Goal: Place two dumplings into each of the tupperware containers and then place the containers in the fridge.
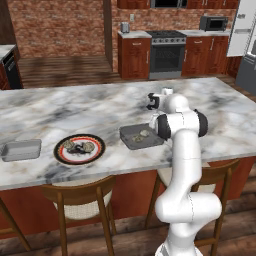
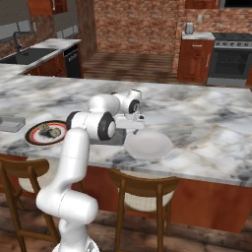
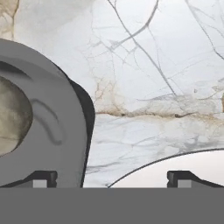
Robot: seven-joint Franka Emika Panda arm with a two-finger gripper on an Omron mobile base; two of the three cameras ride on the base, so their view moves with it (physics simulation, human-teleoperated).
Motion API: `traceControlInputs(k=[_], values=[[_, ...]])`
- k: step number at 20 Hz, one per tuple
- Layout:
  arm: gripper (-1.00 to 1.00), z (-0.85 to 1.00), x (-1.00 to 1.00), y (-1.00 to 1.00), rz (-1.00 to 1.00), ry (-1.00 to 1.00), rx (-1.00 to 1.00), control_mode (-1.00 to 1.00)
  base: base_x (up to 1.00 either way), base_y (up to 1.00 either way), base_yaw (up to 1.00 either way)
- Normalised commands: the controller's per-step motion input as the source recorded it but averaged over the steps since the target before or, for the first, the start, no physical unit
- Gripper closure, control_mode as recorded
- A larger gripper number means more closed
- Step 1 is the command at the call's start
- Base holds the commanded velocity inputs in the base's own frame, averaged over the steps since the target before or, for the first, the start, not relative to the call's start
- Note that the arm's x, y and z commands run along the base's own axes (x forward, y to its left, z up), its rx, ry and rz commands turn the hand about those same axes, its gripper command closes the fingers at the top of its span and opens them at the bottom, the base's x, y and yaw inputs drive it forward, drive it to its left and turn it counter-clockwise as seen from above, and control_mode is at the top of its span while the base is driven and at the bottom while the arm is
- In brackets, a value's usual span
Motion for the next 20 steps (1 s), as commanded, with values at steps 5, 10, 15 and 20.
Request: traceControlInputs(k=[5,10,15,20], values=[[-1.00,-0.22,0.10,0.00,0.00,0.01,0.00,-1.00,0.00,0.00,0.00],[-1.00,0.00,-0.02,0.00,0.00,0.00,0.01,-1.00,0.00,0.00,0.00],[-1.00,-0.11,-0.09,0.02,0.00,0.00,0.00,-1.00,0.00,0.00,0.00],[1.00,-0.17,-0.08,0.15,0.00,0.02,0.00,-1.00,0.00,0.00,0.00]])
